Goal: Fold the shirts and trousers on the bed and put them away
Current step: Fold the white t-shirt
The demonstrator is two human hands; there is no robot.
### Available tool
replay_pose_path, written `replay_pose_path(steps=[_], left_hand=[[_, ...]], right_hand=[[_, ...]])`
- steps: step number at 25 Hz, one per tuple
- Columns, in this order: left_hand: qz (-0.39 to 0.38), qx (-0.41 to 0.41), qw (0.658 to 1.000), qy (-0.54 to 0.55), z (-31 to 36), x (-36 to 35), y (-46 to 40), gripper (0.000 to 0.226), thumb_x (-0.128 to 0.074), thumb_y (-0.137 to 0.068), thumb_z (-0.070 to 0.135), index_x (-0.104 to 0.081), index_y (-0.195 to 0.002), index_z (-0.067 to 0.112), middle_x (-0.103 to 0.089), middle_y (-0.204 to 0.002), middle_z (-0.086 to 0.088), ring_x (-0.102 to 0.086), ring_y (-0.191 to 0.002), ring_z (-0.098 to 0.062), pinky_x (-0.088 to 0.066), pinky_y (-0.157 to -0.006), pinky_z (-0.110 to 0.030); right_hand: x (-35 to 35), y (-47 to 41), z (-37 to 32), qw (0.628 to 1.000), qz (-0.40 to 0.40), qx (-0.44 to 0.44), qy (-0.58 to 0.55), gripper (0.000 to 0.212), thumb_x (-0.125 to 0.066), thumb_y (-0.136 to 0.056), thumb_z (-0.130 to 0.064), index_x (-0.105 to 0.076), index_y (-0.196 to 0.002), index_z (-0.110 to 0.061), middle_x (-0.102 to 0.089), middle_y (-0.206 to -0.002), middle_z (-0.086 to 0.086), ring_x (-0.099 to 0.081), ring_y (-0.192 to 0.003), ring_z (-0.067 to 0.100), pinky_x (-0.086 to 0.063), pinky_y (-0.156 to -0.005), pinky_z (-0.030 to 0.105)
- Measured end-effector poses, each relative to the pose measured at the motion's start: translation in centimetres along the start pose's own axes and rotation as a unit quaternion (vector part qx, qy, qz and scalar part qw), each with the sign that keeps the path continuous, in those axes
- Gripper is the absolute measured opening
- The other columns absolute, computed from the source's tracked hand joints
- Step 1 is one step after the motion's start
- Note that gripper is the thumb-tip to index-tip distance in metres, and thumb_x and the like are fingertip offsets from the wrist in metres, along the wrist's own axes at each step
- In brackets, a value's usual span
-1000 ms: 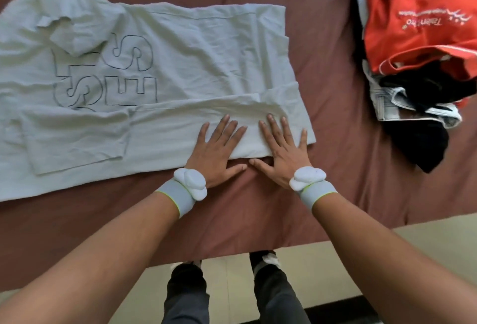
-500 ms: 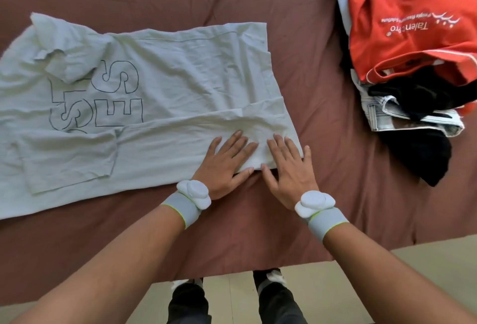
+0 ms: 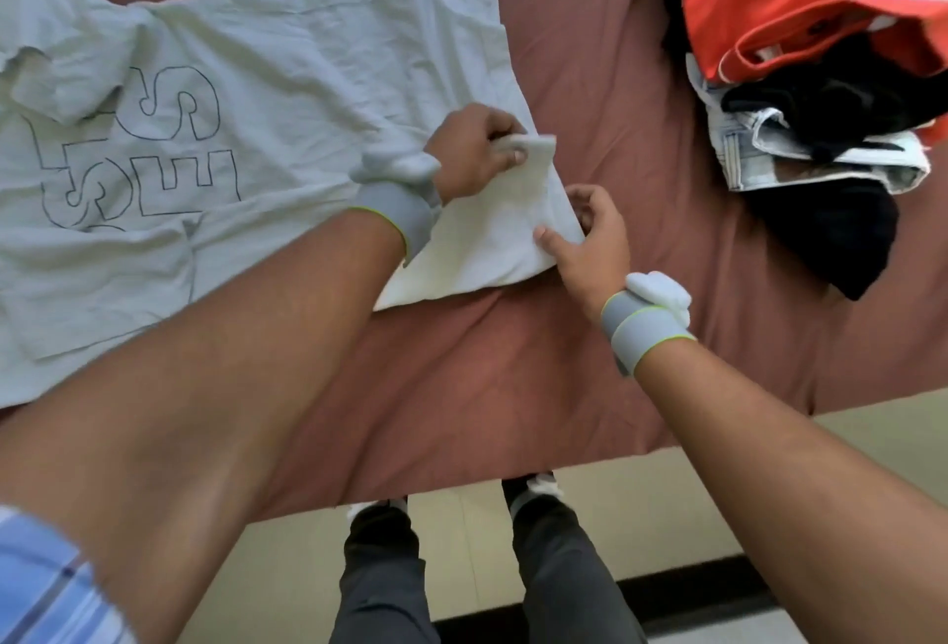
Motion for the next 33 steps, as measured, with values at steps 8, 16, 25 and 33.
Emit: replay_pose_path(steps=[8,16,25,33], left_hand=[[0.097,0.001,0.987,0.131,-2.2,-0.5,1.3,0.01,-0.066,-0.086,0.028,-0.071,-0.092,0.023,-0.063,-0.076,0.016,-0.056,-0.074,-0.003,-0.047,-0.076,-0.026],[0.147,-0.002,0.989,0.0,-1.0,0.2,2.0,0.036,-0.058,-0.089,0.025,-0.061,-0.124,0.02,-0.064,-0.108,0.004,-0.056,-0.101,-0.015,-0.044,-0.09,-0.029],[0.161,-0.028,0.942,-0.292,-5.6,0.6,13.6,0.072,-0.04,-0.094,0.053,-0.016,-0.156,0.027,-0.02,-0.162,-0.002,-0.008,-0.151,-0.017,-0.013,-0.117,-0.049],[0.111,0.134,0.913,-0.369,-23.0,9.9,33.2,0.077,-0.043,-0.087,0.051,-0.021,-0.154,0.022,-0.033,-0.157,-0.007,-0.018,-0.149,-0.019,-0.018,-0.114,-0.048]], right_hand=[[-0.2,1.2,2.9,0.978,-0.13,-0.094,-0.132,0.041,-0.072,-0.081,0.002,-0.048,-0.109,-0.016,-0.072,-0.08,0.001,-0.062,-0.06,0.003,-0.046,-0.058,0.017],[1.1,0.7,2.8,0.989,-0.113,-0.06,-0.076,0.044,-0.07,-0.079,0.005,-0.046,-0.105,-0.021,-0.071,-0.079,0.007,-0.058,-0.064,0.018,-0.047,-0.064,0.032],[-7.3,4.4,-7.4,0.876,-0.123,0.342,0.316,0.084,-0.066,-0.081,-0.037,-0.025,-0.151,-0.013,-0.015,-0.159,0.012,-0.015,-0.147,0.031,-0.027,-0.111,0.051],[-13.2,5.8,-2.0,0.721,-0.154,0.403,0.542,0.104,-0.057,-0.061,0.006,-0.013,-0.154,-0.012,-0.013,-0.161,0.01,-0.007,-0.146,0.029,-0.012,-0.104,0.073]])
Point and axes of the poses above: each hand's wrist, its own y-axis away from the middle knuckle, its own x-axis out of the back of the hand, z = x × y, the point moved 10 cm from there along -y, towards the middle knuckle
